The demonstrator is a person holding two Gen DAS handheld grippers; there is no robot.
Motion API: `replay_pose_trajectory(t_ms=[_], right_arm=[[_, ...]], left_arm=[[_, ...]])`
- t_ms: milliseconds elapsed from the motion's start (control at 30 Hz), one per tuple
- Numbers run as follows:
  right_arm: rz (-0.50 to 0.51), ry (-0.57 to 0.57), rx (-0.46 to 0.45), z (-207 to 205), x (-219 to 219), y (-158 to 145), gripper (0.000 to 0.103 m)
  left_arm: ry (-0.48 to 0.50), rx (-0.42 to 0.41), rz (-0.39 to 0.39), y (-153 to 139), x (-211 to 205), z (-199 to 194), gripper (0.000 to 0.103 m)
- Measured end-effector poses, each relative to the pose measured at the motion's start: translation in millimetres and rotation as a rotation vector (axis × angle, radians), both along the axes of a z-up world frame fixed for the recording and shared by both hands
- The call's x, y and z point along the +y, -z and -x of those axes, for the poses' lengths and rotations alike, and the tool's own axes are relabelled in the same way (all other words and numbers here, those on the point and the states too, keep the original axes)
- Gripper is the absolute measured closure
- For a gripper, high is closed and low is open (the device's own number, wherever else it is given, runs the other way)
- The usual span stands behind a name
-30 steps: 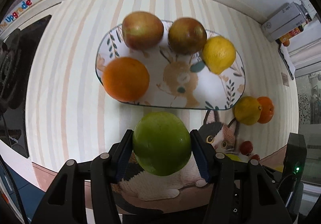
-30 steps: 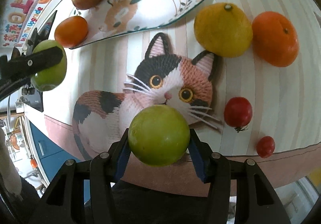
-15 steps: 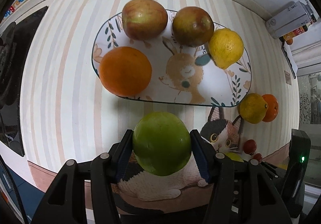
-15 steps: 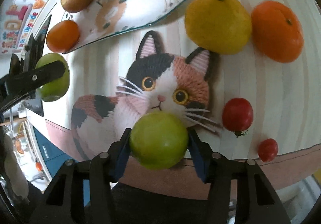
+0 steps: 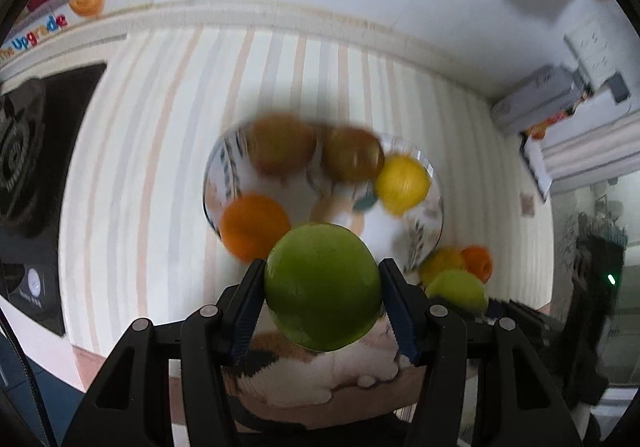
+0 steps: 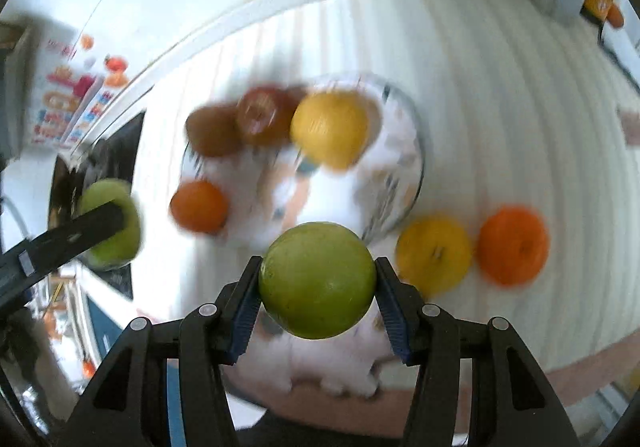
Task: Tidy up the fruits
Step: 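Carry both limes onto the deer plate and release them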
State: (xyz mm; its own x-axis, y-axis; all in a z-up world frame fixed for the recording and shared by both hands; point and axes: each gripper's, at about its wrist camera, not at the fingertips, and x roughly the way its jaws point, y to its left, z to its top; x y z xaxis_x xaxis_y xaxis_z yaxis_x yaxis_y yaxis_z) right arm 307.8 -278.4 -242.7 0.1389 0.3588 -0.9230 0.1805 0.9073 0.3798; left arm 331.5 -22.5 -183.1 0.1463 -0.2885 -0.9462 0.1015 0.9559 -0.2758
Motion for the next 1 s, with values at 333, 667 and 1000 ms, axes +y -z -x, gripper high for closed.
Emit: replay_pose_trajectory(t_ms=[333,667,1000], right_arm=[[0.095,-0.03,0.073,-40.6,1.3,44.0,0.046],[0.106,-0.02,0.102,-39.3,12.6,67.1,0.046],[0.074,0.011,0.111,-43.1,14.0,65.6,0.023]], left_arm=[[-0.064,0.065,-0.105,43.6,31.3,-73.2,0.049],[-0.092,0.164,-0.074,93.9,37.7,-92.5,0.048],[-0.138,0.222,-0.018,99.1,45.3,-90.8,0.046]])
